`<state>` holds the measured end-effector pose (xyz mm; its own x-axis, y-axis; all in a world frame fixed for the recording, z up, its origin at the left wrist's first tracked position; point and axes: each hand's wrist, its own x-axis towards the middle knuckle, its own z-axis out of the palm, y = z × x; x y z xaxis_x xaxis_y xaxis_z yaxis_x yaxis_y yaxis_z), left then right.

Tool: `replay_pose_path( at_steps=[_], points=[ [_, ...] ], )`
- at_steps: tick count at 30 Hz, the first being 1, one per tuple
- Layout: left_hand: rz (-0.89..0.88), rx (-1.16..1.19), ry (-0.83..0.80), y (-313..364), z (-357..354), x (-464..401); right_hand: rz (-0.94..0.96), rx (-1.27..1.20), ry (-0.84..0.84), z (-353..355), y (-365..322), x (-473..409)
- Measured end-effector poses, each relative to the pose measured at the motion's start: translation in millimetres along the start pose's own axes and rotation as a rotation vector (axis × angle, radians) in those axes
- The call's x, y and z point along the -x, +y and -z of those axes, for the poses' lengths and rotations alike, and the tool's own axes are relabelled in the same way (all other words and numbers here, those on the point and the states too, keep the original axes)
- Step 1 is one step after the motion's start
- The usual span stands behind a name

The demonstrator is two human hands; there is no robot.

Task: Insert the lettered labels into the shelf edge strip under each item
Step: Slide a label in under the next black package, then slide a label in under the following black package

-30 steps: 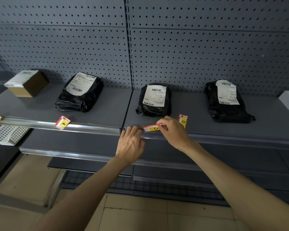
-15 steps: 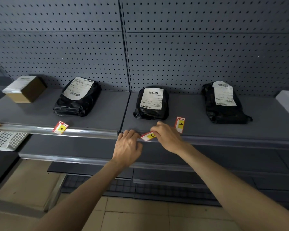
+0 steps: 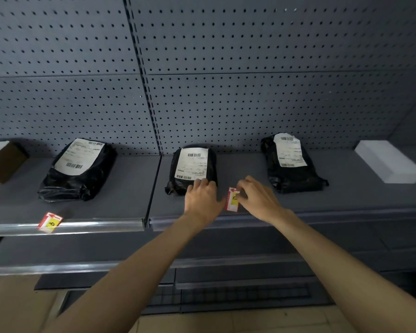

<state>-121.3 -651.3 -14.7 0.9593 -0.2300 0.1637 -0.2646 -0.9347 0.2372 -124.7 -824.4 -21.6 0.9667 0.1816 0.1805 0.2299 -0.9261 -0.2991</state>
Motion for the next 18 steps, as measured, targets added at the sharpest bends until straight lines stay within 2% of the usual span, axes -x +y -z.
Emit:
replay_pose_path(
  at_steps=[9,14,18],
  points=[
    [0.153,-0.155,-0.291,43.9,-29.8,-30.2,-0.086,0.019,-0.121,-1.9,25.5,-6.2],
    [0.227,-0.078,-0.374,45.9,-28.6,-36.2,-0.079,-0.004,-0.127,-9.6,28.1,-5.8],
    [0.26,0.066,-0.338,49.8,-27.7,-38.6,-0.061,-0.036,-0.108,-11.0,34.0,-4.0]
  ],
)
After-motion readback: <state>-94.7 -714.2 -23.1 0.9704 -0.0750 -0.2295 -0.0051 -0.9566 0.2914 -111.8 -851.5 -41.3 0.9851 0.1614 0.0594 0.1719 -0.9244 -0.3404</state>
